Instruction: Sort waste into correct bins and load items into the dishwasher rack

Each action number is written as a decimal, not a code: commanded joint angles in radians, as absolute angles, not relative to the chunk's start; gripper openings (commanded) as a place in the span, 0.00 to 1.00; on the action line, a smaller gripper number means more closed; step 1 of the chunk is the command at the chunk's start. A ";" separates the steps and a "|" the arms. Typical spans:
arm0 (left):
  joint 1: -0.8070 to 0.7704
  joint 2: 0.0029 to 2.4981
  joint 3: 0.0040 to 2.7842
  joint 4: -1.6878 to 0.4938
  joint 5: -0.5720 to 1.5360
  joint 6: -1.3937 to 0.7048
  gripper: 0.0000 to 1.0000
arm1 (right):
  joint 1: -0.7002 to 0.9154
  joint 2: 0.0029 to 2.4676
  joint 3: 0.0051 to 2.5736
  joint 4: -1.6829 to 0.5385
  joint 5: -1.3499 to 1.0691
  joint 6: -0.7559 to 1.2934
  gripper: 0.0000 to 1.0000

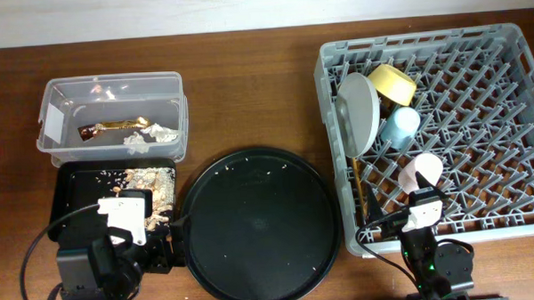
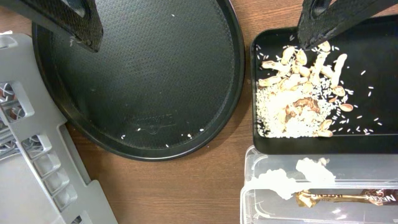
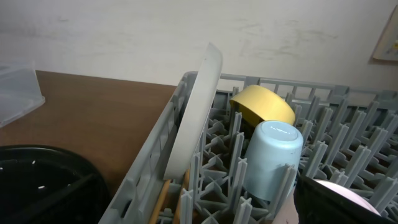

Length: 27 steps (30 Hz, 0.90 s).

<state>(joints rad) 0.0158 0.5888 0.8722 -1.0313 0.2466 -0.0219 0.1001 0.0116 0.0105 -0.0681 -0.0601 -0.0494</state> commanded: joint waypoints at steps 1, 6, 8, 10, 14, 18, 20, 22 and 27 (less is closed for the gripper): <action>0.014 0.585 0.868 -1.031 0.239 -0.006 0.99 | 0.104 0.003 0.006 -0.075 -0.047 -0.048 0.99; 0.014 0.585 0.868 -1.031 0.240 -0.006 0.99 | 0.104 0.003 0.006 -0.075 -0.047 -0.048 0.99; 0.014 0.585 0.868 -1.031 0.239 -0.006 0.99 | 0.104 0.003 0.006 -0.075 -0.047 -0.048 0.99; 0.014 0.585 0.868 -1.031 0.239 -0.006 0.99 | 0.104 0.003 0.006 -0.075 -0.047 -0.048 0.99; 0.014 0.562 0.867 -1.036 0.226 -0.006 0.99 | 0.104 0.003 0.006 -0.075 -0.047 -0.048 0.99; -0.033 0.426 0.756 -0.959 0.117 -0.006 0.99 | 0.104 0.003 0.006 -0.075 -0.047 -0.048 0.99; -0.067 0.351 0.667 -0.882 0.079 -0.006 0.99 | 0.104 0.003 0.006 -0.075 -0.047 -0.048 0.99; -0.101 0.257 0.530 -0.750 0.063 -0.006 0.99 | 0.104 0.003 0.006 -0.075 -0.047 -0.049 0.99; -0.125 0.110 0.268 -0.424 0.062 -0.007 0.99 | 0.104 0.003 0.006 -0.075 -0.047 -0.048 0.99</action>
